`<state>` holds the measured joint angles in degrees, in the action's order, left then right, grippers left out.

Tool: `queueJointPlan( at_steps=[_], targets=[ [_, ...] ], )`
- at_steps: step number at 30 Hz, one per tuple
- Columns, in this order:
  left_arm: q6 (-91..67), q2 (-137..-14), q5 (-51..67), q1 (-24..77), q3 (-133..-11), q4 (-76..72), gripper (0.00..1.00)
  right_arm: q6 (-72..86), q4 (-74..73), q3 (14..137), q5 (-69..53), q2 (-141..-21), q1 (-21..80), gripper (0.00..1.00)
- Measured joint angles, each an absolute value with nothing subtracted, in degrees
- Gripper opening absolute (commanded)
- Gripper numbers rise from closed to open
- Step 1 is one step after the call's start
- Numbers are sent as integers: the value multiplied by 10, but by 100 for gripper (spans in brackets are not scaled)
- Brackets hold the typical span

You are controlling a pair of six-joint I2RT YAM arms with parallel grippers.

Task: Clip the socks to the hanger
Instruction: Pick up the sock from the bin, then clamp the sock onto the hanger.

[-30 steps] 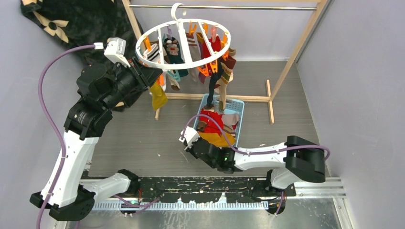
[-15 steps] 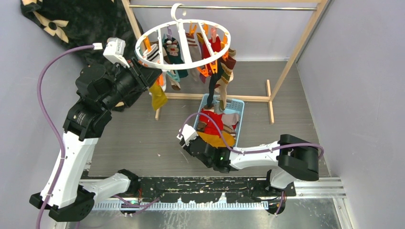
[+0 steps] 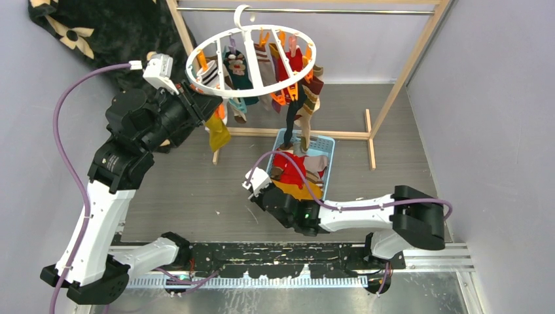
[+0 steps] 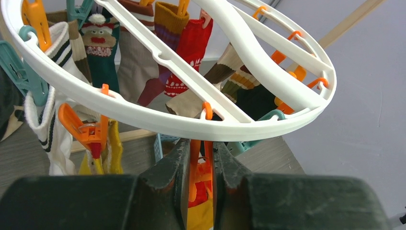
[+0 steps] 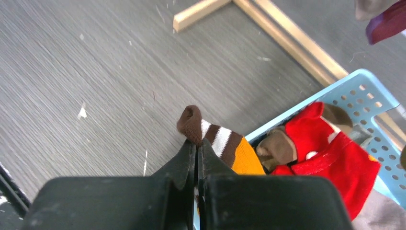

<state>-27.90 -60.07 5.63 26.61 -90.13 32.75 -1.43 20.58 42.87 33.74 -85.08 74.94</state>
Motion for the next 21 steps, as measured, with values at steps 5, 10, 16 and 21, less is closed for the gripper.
queueJointPlan(
  at_steps=[5,10,16,21],
  targets=[
    [-280,-599,56,266,-894,326,9,-11,244,429,339,-790,752,1],
    [-282,-599,56,266,-893,326,9,-10,320,458,354,-762,754,1],
    [-283,-599,56,266,-893,324,9,-23,419,508,378,-766,754,1],
    [-285,-599,56,266,-890,323,10,-42,488,542,399,-789,754,1]
  ],
)
